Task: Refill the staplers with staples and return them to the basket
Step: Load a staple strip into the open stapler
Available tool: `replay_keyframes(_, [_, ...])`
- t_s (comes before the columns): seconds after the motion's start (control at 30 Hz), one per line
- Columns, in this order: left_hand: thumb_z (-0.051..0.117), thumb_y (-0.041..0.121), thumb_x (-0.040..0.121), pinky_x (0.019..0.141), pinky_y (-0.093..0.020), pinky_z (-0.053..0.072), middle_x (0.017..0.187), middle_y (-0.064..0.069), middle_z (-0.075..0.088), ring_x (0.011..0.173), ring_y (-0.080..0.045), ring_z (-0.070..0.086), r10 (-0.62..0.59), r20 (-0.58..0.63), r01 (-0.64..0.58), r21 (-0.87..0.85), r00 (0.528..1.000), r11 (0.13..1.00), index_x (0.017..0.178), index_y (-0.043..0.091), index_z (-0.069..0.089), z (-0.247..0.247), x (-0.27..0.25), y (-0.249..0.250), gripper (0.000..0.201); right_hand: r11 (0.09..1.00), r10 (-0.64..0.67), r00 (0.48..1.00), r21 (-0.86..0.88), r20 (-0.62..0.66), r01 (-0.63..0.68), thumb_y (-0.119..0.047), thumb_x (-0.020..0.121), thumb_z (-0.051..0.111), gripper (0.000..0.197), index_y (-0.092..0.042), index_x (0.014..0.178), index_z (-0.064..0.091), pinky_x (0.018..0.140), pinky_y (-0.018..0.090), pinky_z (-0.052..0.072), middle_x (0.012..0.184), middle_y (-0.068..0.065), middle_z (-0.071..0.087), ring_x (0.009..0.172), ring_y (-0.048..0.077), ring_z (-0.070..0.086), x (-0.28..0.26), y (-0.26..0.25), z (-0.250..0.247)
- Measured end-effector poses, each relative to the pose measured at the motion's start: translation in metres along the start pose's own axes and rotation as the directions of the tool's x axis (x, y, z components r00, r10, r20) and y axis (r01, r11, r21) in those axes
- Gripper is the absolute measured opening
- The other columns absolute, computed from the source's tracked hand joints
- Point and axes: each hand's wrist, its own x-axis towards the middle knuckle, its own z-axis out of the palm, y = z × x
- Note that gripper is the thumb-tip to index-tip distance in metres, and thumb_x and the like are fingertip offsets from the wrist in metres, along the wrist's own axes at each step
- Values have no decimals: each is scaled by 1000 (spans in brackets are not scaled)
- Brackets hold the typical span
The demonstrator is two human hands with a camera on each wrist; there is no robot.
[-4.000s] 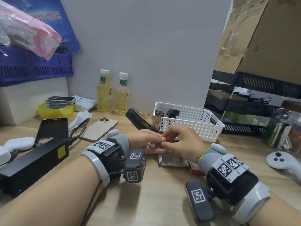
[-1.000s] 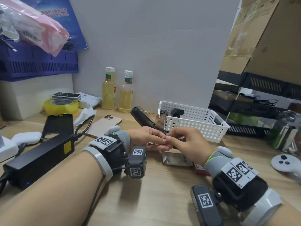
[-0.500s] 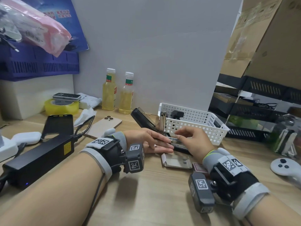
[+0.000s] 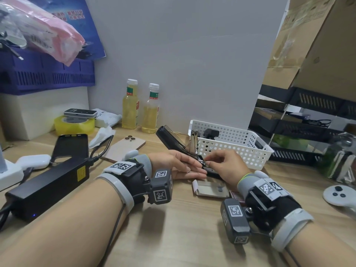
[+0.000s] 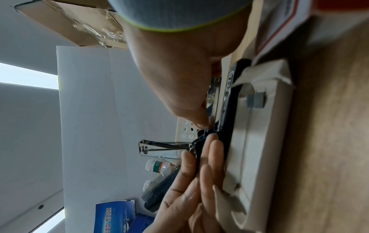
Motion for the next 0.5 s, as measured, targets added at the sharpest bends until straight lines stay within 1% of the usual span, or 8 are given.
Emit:
replay_keyframes(0.13, [40, -17, 95, 102, -38, 50, 130, -39, 54, 124, -46, 56, 8, -27, -7, 16, 1000, 1000, 113, -14, 59, 6, -3, 2, 26, 1000, 11, 1000, -14, -1, -11, -26, 83, 74, 7, -27, 89, 79, 83, 29, 55, 82, -10, 74, 84, 7, 69, -3, -1, -2])
replay_keyframes(0.23, [40, -12, 98, 98, -36, 53, 126, -38, 58, 119, -43, 60, 8, -52, -6, 35, 999, 999, 110, -15, 62, 7, -2, 3, 25, 998, -37, 997, 47, -66, 40, -25, 89, 68, 11, -28, 90, 78, 82, 26, 53, 87, -9, 75, 87, 9, 68, -5, -5, -7])
replay_keyframes(0.3, [41, -8, 100, 95, -34, 55, 124, -38, 59, 118, -43, 62, 6, -65, -3, 35, 998, 999, 110, -14, 62, 8, -2, 3, 24, 993, -71, 995, 84, -76, 77, -22, 95, 60, 18, -27, 93, 77, 80, 18, 49, 88, -9, 76, 89, 2, 67, -9, -10, -11])
replay_keyframes(0.37, [42, -3, 101, 95, -35, 55, 125, -39, 58, 118, -43, 61, 7, -68, -5, 35, 998, 999, 113, -15, 59, 8, -2, 3, 24, 993, -72, 997, 97, -19, 73, -23, 99, 55, 21, -25, 97, 75, 72, 6, 43, 88, -9, 77, 84, -12, 64, -12, -14, -15])
replay_keyframes(0.4, [42, -1, 102, 96, -35, 54, 126, -39, 57, 120, -44, 60, 11, -66, -9, 31, 998, 999, 115, -15, 58, 8, -3, 2, 25, 993, -60, 998, 100, 21, 58, -24, 100, 52, 22, -23, 100, 75, 67, 3, 41, 90, -8, 77, 79, -17, 62, -14, -16, -17])
replay_keyframes(0.43, [39, 0, 103, 97, -36, 54, 127, -40, 56, 121, -45, 59, 16, -63, -14, 27, 998, 1000, 116, -15, 56, 7, -2, 2, 26, 995, -48, 997, 90, 56, 43, -25, 101, 51, 24, -21, 102, 74, 65, 2, 40, 93, -8, 77, 78, -19, 61, -15, -16, -18])
replay_keyframes(0.47, [37, 1, 104, 98, -36, 54, 127, -41, 55, 122, -46, 58, 21, -60, -19, 28, 998, 999, 117, -16, 55, 7, -2, 2, 28, 997, -44, 996, 63, 81, 39, -27, 102, 49, 25, -21, 103, 74, 66, 3, 39, 95, -8, 77, 80, -19, 61, -16, -17, -21])
replay_keyframes(0.5, [34, 3, 104, 98, -37, 53, 128, -42, 53, 122, -46, 57, 22, -61, -20, 27, 998, 999, 118, -16, 53, 7, -2, 1, 30, 999, -42, 995, 30, 96, 39, -29, 102, 48, 27, -21, 104, 73, 71, 5, 40, 97, -10, 77, 85, -16, 61, -18, -16, -22])
